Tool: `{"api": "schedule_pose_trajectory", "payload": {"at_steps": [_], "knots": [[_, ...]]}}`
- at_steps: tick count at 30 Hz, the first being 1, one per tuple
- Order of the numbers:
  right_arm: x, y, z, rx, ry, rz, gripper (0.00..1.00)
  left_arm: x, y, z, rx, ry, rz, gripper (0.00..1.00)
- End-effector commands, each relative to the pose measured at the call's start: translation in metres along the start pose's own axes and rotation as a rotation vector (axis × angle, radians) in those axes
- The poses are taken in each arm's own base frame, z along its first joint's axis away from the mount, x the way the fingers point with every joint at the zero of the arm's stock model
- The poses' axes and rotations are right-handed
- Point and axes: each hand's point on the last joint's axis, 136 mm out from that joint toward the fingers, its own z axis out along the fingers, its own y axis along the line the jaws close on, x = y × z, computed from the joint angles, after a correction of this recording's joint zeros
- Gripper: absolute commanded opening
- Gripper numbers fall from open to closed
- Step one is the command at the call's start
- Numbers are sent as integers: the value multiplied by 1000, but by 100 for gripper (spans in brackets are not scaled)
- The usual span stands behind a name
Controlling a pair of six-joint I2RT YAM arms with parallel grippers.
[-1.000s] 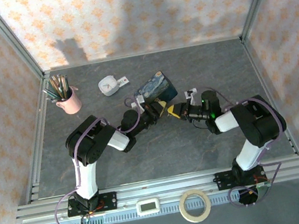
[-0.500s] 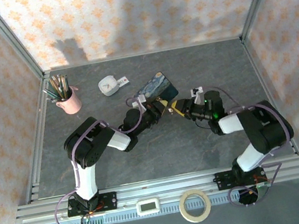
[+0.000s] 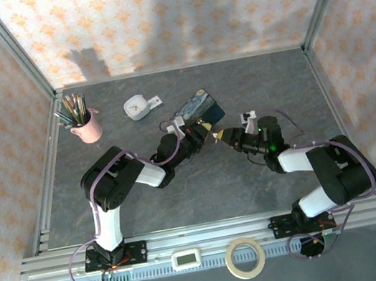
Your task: Unlock the padlock with the key
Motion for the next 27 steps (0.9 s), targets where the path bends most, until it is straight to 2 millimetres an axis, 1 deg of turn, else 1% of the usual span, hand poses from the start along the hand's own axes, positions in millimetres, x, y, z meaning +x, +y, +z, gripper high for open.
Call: {"api": "schedule_pose_trajectory", "payload": {"at_steps": [1,4,10,14,17,20,27], "knots": [[-3,20,4,-66,-2,-81,27,-4,-34,1,112,-19,9,0],[-7,23,3,-67,-25,-103,26,-5,-35,0,114,-19,8,0],[-4,23,6,-71,-16,-117,21,-3,-38,0,128,-10,3,0],[-7,25,7,-92,-29,-114,17,0,-40,-1,132,-5,4,0],[-10,30,8,-110,-41,-116,16,2,-38,-2,125,2,0,0],[-10,32,10,-122,-33,-117,13,5,-37,-3,127,6,-7,0],[-9,34,11,-143,-30,-102,15,6,-38,-5,134,8,-13,0]]}}
